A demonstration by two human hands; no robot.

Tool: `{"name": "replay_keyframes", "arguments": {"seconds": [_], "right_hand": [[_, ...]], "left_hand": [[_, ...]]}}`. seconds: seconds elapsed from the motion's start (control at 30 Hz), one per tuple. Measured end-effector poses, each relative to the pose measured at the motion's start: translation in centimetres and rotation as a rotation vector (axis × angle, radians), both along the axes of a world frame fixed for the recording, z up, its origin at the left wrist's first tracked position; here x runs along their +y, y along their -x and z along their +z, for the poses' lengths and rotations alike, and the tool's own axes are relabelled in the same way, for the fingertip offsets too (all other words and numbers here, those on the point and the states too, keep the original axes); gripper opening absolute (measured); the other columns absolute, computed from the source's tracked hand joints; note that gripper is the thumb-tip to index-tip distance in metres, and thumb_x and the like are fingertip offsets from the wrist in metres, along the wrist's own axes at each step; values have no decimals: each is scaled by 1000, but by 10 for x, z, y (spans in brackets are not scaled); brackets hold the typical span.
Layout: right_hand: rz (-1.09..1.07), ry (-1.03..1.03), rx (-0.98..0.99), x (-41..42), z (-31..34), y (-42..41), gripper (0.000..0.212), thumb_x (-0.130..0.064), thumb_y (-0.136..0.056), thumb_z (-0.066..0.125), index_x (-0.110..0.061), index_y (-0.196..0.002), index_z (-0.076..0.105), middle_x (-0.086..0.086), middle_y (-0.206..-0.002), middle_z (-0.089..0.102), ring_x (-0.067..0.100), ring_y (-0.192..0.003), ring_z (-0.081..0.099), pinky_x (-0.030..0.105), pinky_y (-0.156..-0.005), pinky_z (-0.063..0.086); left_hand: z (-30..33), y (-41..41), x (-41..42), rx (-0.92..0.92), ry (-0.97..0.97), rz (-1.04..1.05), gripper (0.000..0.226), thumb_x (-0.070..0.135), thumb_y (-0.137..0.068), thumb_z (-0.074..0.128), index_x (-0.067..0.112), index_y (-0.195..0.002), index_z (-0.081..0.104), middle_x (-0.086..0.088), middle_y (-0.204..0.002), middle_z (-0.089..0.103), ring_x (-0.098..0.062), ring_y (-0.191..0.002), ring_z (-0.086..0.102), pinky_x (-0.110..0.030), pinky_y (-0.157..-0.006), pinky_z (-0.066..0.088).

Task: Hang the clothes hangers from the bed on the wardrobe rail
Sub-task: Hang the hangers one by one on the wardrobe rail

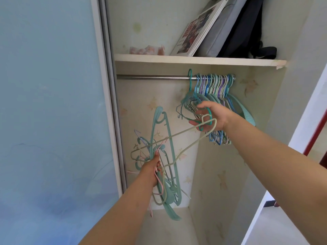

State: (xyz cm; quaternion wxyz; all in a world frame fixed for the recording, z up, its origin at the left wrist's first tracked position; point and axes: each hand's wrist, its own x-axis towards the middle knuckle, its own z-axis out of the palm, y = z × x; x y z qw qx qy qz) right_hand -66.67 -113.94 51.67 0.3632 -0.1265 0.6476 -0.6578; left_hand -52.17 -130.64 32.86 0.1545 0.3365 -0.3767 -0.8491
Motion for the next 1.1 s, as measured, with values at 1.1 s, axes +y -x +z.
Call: {"name": "replay_keyframes", "arguments": {"seconds": [1.1], "right_hand": [[86, -946, 1083, -42, -20, -61, 50, -55, -97, 36, -6, -100, 47, 7, -89, 54, 21, -74, 57, 31, -65, 46]], "left_hand": [[-7, 4, 15, -145, 248, -128, 44, 47, -84, 67, 12, -66, 48, 0, -55, 45, -10, -30, 36, -16, -37, 34]]}}
